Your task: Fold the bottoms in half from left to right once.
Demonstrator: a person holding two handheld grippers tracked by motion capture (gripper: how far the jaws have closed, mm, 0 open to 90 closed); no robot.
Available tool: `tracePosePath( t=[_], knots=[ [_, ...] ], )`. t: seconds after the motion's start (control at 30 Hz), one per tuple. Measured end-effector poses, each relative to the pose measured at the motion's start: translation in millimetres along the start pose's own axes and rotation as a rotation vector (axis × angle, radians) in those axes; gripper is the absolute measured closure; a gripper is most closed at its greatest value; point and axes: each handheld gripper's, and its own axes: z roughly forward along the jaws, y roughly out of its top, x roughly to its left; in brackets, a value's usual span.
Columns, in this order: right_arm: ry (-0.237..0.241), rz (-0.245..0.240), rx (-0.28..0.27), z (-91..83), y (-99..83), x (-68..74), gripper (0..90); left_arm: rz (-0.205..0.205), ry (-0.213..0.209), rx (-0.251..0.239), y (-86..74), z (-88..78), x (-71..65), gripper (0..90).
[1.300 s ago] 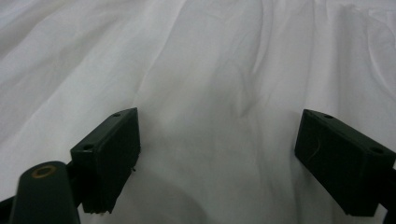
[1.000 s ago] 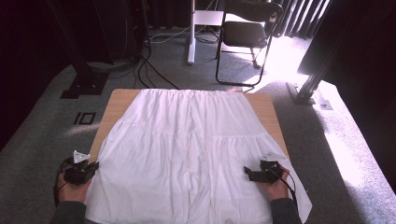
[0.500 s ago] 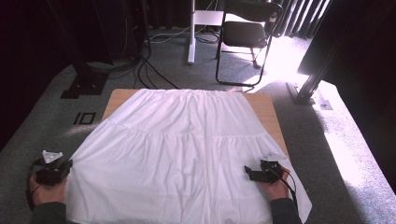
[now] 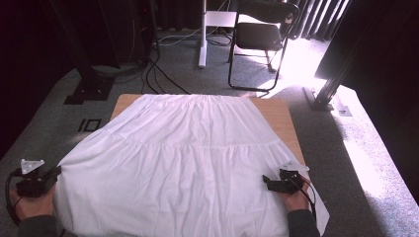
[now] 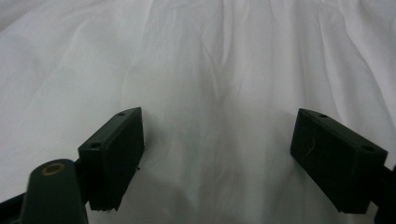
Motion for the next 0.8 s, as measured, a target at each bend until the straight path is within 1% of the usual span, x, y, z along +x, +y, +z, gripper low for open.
tracePosePath(
  t=[0.03,0.1,0.17,0.2,0.23,0.33,0.37,0.43,0.47,0.5,0.53,0.57,0.6,0.63,0.7,0.8],
  knots=[
    [0.000,0.001,0.000,0.0,0.0,0.0,16.7,0.004,-0.024,-0.020,4.3,-4.8,-3.4,88.3],
    [0.000,0.000,0.001,-0.1,0.0,0.0,16.7,0.016,-0.091,-0.074,16.8,-18.1,-12.9,88.3],
    [0.000,0.000,0.000,0.0,-0.1,0.1,16.7,0.036,-0.153,-0.127,30.0,-29.6,-25.2,88.2],
    [0.000,0.000,0.000,0.0,-0.1,0.1,16.7,0.036,-0.153,-0.127,30.0,-29.6,-25.2,88.2],
    [-0.001,0.002,0.000,-0.1,-0.1,0.3,16.7,0.061,-0.219,-0.167,42.8,-39.6,-39.3,88.2],
    [-0.006,0.006,0.001,-0.3,0.0,1.3,17.4,0.125,-0.293,-0.209,59.7,-50.6,-63.7,88.2],
    [-0.007,0.009,0.004,-0.8,0.4,2.1,21.0,0.142,-0.323,-0.225,65.7,-53.6,-74.1,88.2],
    [-0.011,0.016,0.020,-4.8,4.1,7.9,30.1,0.176,-0.358,-0.238,73.8,-56.9,-88.6,88.1],
    [-0.006,0.011,0.007,-8.4,7.1,13.7,31.1,0.198,-0.378,-0.248,79.3,-58.7,-99.1,88.1],
    [0.023,-0.009,-0.027,-13.9,11.6,23.1,31.8,0.215,-0.398,-0.253,83.9,-59.8,-107.3,88.1],
    [0.046,-0.026,-0.049,-17.9,15.8,31.8,32.6,0.224,-0.415,-0.258,87.2,-60.4,-113.2,88.1],
    [0.046,-0.026,-0.049,-17.9,15.8,31.8,32.6,0.224,-0.415,-0.258,87.2,-60.4,-113.2,88.1],
    [0.061,-0.041,-0.067,-20.6,18.9,38.9,33.2,0.247,-0.463,-0.276,95.9,-61.6,-129.3,88.1],
    [0.111,-0.085,-0.095,-24.6,25.8,58.4,33.2,0.262,-0.487,-0.282,100.5,-61.9,-137.1,88.1],
    [0.147,-0.128,-0.099,-23.8,29.5,78.4,33.1,0.289,-0.535,-0.295,109.2,-62.5,-153.9,88.1],
    [0.206,-0.175,-0.089,-19.3,30.6,105.1,32.9,0.339,-0.598,-0.308,121.0,-63.2,-182.0,88.1]
  ],
)
